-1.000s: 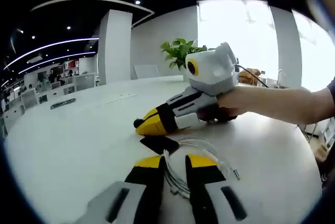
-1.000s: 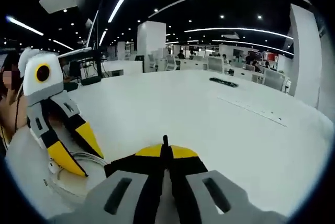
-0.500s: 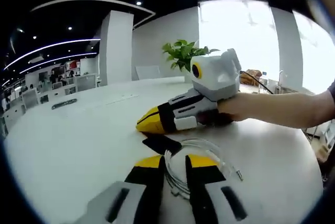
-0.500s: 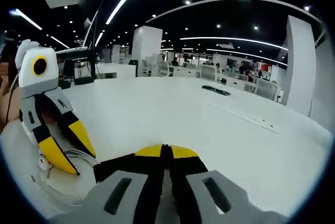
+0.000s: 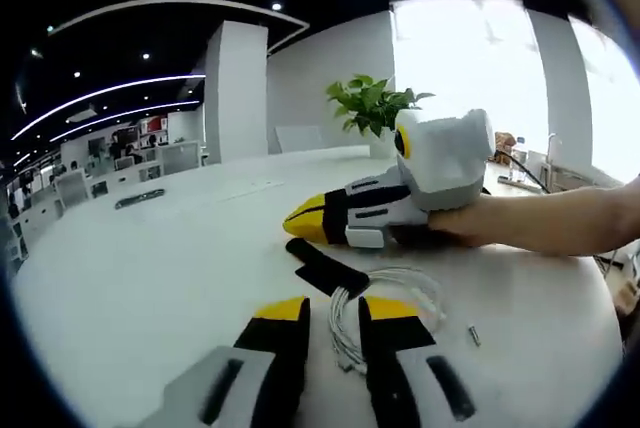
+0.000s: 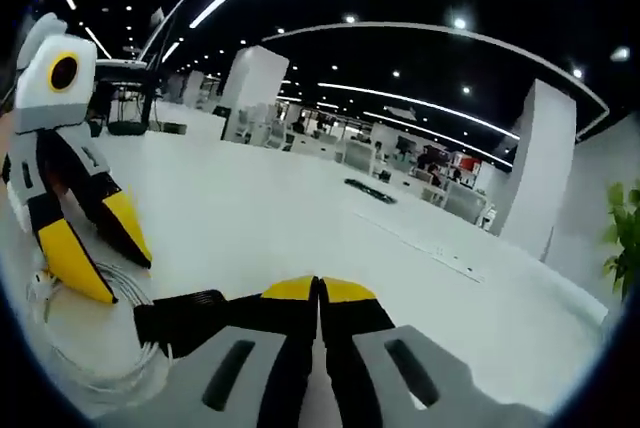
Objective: Peel open the Velcro strap on the desktop, arrange the wired earphones neatly onto it, and close the Velcro strap to secure them.
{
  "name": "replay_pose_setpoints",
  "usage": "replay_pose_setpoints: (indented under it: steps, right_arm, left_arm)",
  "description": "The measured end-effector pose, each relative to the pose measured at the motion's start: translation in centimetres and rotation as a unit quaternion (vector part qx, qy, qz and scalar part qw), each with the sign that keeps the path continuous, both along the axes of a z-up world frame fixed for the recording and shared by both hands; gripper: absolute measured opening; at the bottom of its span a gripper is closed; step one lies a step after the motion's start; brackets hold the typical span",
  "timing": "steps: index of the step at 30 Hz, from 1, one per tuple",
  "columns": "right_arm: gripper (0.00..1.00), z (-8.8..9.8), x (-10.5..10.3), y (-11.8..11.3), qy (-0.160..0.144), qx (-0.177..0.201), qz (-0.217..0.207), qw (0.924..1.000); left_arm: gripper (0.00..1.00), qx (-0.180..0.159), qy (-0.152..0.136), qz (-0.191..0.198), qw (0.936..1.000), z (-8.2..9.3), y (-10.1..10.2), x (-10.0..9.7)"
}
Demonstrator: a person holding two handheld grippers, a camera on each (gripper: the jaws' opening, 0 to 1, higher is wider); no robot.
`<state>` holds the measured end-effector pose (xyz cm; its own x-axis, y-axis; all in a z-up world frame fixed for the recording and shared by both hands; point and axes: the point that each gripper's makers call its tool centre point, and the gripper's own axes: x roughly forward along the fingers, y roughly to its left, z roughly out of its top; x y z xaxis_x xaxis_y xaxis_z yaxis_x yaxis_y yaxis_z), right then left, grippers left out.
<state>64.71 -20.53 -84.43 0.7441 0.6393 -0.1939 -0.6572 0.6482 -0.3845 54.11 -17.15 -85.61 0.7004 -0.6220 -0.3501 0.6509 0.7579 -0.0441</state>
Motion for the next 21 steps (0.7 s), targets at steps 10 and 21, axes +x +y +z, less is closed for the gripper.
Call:
replay_pose_setpoints:
  steps: [10,21]
  right_arm:
    - [0.11,0.0,0.6,-1.1,0.044,0.043,-0.026,0.9978]
    - [0.16,0.1,0.3,-1.4,0.051,0.05,-0.033,0.9969]
  left_arm:
    - [0.27,-0.006,-0.013,0.017,0.9998,0.8,0.4,0.1]
    - [0.33,-0.004,-0.011,0.023,0.9997,0.7,0.5,0.3]
